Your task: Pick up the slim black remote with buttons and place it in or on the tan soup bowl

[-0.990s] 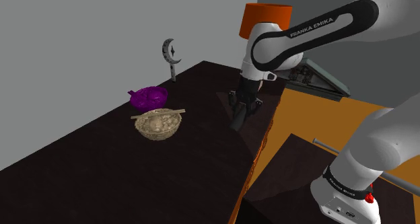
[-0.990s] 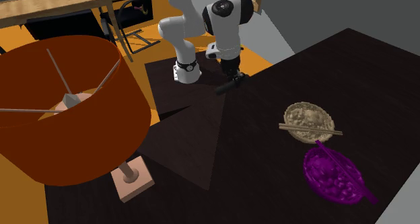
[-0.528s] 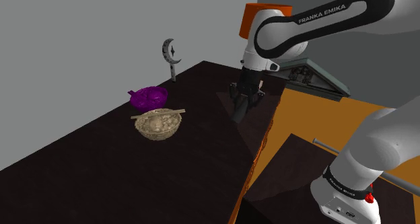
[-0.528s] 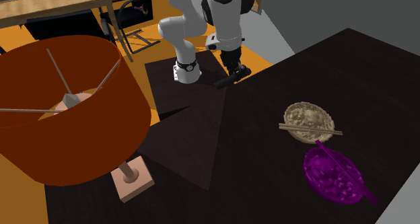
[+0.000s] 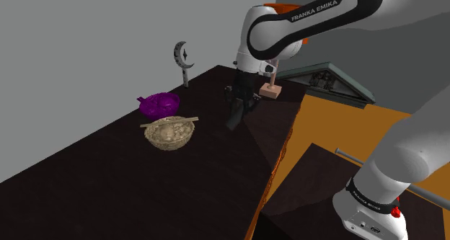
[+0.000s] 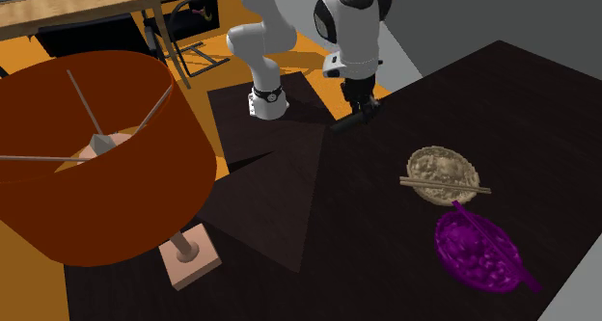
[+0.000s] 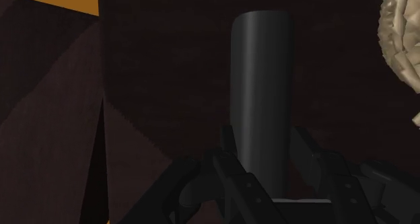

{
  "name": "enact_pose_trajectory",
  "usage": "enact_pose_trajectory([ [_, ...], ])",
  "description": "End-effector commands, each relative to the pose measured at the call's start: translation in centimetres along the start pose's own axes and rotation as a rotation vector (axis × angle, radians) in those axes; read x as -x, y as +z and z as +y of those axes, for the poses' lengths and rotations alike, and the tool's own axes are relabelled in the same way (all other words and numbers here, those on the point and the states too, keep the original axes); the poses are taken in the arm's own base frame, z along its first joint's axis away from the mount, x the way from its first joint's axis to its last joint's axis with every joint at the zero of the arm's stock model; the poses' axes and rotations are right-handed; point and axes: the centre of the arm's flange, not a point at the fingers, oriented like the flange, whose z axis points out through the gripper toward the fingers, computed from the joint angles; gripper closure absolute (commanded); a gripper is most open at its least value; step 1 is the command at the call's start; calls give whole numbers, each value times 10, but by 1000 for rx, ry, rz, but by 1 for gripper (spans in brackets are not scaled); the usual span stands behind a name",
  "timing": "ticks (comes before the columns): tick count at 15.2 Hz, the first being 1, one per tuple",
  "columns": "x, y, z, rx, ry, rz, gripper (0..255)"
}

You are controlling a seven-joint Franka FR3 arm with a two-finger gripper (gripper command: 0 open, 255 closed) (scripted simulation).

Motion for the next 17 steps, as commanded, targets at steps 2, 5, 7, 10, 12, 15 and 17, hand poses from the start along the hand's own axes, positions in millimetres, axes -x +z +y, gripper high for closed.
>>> enact_pose_trajectory([
  [2,18,6,-35,-1,1,-1,255],
  [5,35,12,-70,-1,1,-1,255],
  [7,47,17,-93,-1,1,-1,255],
  [10,64,23,-128,-1,1,-1,255],
  [12,76,28,-151,-1,1,-1,255],
  [15,94,34,-186,-1,1,-1,255],
  [17,105,39,-209,-1,1,-1,255],
])
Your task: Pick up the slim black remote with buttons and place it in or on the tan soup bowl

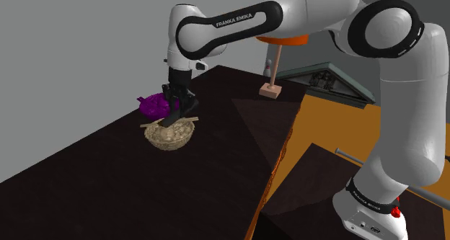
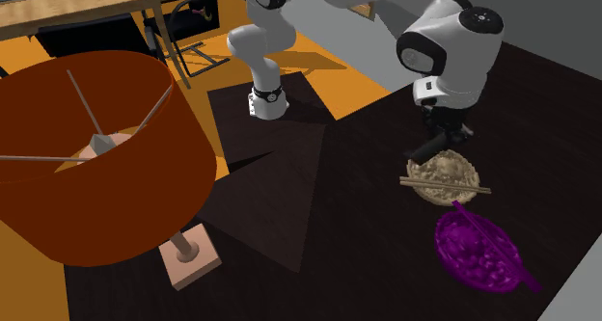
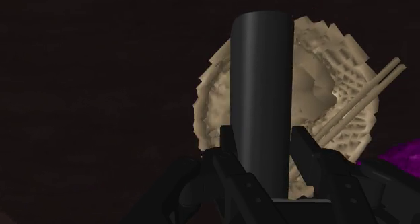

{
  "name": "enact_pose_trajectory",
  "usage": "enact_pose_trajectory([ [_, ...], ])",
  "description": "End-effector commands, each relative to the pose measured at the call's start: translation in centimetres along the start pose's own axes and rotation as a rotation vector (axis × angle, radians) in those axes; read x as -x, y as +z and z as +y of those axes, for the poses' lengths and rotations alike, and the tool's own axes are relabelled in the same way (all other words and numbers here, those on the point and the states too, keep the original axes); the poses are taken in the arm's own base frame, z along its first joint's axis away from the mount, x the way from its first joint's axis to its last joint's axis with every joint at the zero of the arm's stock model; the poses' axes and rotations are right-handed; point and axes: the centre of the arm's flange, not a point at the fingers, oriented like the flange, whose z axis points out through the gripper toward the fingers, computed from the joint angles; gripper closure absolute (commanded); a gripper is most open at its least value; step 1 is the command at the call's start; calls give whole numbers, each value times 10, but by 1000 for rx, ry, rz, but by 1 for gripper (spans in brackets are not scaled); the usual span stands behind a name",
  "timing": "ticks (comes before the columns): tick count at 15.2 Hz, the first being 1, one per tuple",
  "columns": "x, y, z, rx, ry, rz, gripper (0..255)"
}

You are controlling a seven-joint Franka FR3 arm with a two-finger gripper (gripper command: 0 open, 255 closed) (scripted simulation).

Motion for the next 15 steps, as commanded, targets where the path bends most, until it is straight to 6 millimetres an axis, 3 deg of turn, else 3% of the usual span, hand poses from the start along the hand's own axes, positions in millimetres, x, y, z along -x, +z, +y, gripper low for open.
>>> enact_pose_trajectory([
  [1,12,8,-26,-1,2,2,255],
  [3,20,11,-41,-1,2,2,255],
  [13,7,67,-39,-1,2,2,255],
  [15,7,67,-39,-1,2,2,255],
])
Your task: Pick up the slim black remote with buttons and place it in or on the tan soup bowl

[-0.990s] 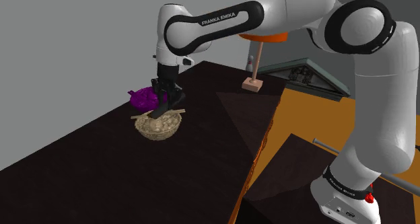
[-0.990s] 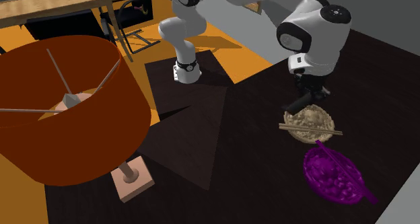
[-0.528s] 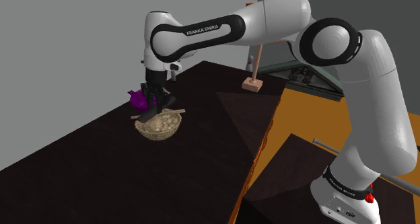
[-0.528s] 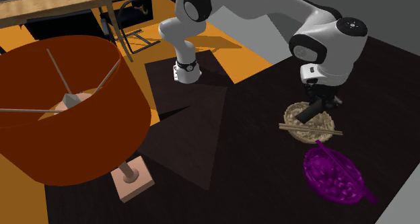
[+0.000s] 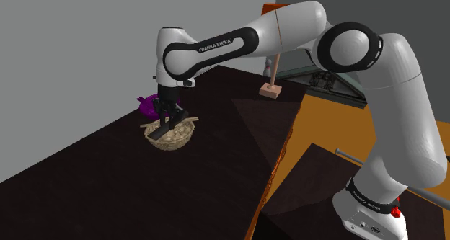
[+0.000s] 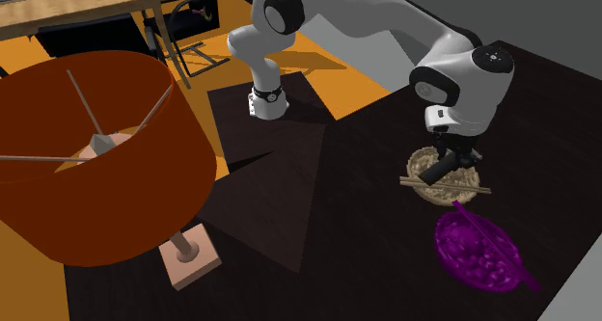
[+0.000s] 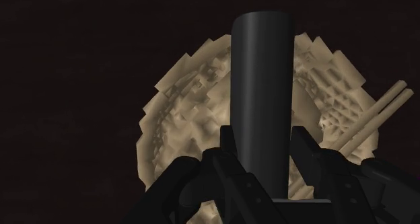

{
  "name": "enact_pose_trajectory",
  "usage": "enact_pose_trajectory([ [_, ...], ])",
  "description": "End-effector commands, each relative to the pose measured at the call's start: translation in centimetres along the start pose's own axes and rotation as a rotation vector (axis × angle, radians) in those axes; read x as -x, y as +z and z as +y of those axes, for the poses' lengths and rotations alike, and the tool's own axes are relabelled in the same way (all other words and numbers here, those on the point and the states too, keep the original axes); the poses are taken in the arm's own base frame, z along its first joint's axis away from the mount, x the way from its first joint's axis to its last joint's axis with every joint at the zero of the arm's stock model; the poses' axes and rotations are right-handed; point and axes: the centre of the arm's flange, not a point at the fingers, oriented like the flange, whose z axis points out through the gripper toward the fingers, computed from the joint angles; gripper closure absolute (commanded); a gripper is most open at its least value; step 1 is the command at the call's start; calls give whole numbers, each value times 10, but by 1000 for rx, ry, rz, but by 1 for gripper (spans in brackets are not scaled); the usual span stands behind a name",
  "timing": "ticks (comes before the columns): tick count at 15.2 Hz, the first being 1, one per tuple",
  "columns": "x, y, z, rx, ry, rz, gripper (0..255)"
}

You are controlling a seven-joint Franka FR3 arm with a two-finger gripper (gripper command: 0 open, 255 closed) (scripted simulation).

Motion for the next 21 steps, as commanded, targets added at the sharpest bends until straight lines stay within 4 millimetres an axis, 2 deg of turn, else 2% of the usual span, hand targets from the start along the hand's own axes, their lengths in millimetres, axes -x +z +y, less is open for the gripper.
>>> enact_pose_trajectory([
  [1,-1,2,0,-1,0,0,255],
  [6,-1,2,0,-1,0,0,255],
  [7,-1,2,0,-1,0,0,0],
  [12,-1,2,0,-1,0,0,0],
  [16,-1,-48,0,-1,0,0,0],
  [21,-1,-48,0,-1,0,0,0],
])
